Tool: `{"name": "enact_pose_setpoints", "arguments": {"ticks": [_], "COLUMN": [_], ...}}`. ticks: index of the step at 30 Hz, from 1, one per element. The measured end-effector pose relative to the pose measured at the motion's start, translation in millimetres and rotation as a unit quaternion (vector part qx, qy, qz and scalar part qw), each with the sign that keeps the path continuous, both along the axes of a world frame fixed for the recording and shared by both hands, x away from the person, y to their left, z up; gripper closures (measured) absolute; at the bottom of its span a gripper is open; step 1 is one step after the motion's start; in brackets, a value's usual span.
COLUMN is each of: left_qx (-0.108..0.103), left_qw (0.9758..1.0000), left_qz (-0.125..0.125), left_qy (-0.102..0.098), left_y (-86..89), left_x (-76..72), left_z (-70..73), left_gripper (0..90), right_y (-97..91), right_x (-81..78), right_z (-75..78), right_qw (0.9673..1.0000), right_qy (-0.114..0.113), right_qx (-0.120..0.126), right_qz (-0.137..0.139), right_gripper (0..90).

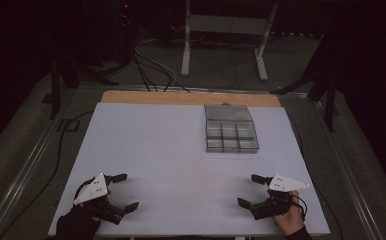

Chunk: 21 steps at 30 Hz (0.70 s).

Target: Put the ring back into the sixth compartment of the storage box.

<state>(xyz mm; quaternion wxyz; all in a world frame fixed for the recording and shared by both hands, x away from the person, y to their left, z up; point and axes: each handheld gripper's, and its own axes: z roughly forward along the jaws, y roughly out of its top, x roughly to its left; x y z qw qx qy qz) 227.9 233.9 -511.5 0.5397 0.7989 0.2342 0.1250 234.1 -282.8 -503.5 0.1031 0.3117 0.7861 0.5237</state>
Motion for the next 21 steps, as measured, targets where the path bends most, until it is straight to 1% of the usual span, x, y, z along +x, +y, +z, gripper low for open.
{"name": "enact_pose_setpoints", "arguments": {"ticks": [3,6,8,11,13,15,17,21], "left_qx": [-0.004,-0.003,-0.004,-0.004,-0.002,-0.005,-0.003,-0.006], "left_qw": [1.0000,1.0000,1.0000,1.0000,1.0000,1.0000,1.0000,1.0000], "left_qz": [0.001,0.002,0.001,0.002,0.000,0.001,0.001,0.002], "left_qy": [0.000,0.001,0.001,0.001,0.002,0.002,0.002,0.003], "left_y": [0.2,0.2,0.2,0.1,0.2,0.1,0.4,0.7], "left_x": [-0.3,-0.3,-0.1,0.0,0.2,0.2,0.3,0.5], "left_z": [0.5,0.2,0.3,0.0,0.0,0.0,-0.3,-0.2], "left_gripper": [1.0,1.0,1.0,1.0,1.0,1.0,1.0,1.0], "right_y": [1.3,2.2,2.3,2.3,1.9,1.2,-0.1,-4.0], "right_x": [-0.7,-1.0,-1.2,-1.4,-1.9,-2.0,-2.0,-2.1], "right_z": [0.1,1.5,3.7,6.2,7.7,9.4,11.2,14.5], "right_qw": [1.0000,1.0000,1.0000,0.9999,0.9998,0.9996,0.9993,0.9982], "right_qy": [0.002,0.003,-0.001,-0.013,-0.017,-0.025,-0.031,-0.043], "right_qx": [-0.002,0.000,0.005,0.002,0.004,0.001,0.004,0.007], "right_qz": [0.004,0.003,0.002,-0.001,-0.004,-0.010,-0.018,-0.040], "right_gripper": [0.0,0.0,0.0,0.0,0.0,0.0,0.0,0.0]}}
